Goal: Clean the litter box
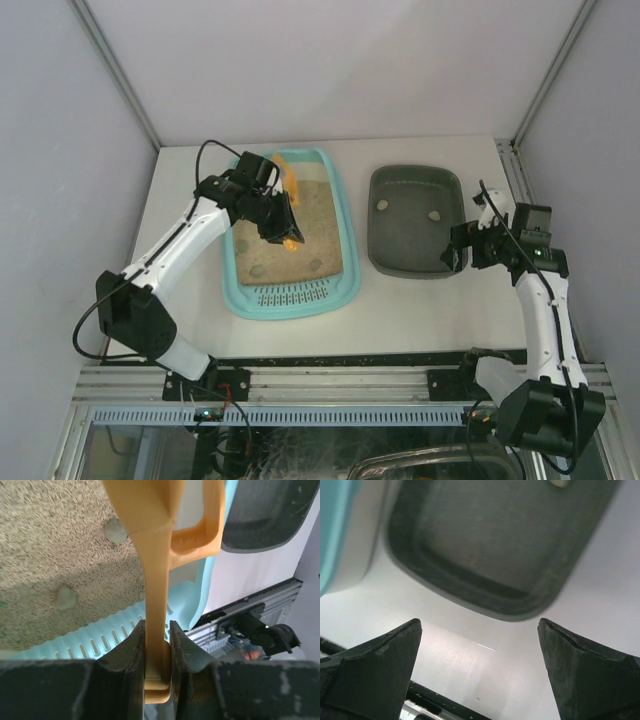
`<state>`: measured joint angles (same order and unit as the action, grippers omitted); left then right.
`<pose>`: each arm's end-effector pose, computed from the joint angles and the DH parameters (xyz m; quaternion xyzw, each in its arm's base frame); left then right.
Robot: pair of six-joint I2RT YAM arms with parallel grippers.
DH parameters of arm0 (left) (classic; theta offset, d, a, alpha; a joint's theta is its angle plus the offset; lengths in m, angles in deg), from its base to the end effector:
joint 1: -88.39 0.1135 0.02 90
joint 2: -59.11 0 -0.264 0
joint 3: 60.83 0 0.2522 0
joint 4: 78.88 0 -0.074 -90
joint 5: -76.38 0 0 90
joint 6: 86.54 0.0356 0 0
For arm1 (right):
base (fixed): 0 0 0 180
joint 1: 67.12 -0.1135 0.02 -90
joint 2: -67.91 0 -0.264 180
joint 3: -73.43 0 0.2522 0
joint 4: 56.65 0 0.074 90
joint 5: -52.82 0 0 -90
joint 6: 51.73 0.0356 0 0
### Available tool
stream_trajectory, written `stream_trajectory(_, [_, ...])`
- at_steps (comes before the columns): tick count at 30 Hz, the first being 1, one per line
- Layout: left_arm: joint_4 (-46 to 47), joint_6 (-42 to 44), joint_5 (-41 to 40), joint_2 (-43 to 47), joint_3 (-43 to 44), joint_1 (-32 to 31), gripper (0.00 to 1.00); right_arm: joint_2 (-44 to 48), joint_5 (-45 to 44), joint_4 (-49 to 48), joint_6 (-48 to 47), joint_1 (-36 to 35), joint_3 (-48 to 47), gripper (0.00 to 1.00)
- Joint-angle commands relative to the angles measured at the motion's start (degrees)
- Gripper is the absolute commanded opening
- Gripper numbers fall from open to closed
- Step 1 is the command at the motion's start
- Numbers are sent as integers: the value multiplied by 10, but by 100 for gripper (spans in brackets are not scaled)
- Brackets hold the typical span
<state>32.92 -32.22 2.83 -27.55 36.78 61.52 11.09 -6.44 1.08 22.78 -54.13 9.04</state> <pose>0.2726 -0.1494 0.3340 -0.0327 0.9499 -0.2622 0.1672 0.1917 -0.0255 0.2874 -0.1101 0.9044 0.1607 0.3797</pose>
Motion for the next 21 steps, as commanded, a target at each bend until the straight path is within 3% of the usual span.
stream_trajectory(1, [51, -49, 79, -4, -10, 13, 0, -31, 79, 1, -17, -98, -45, 100])
stream_trajectory(7, [75, -90, 107, -32, -28, 45, 0, -141, -26, 46, -150, -324, -119, 100])
stream_trajectory(16, [51, -168, 105, -96, -32, 74, 0, -274, -76, 31, -198, -422, -166, 100])
stream_trajectory(21, [-73, -181, 0, -188, 75, 76, 0, -318, -56, 26, -187, -429, -179, 100])
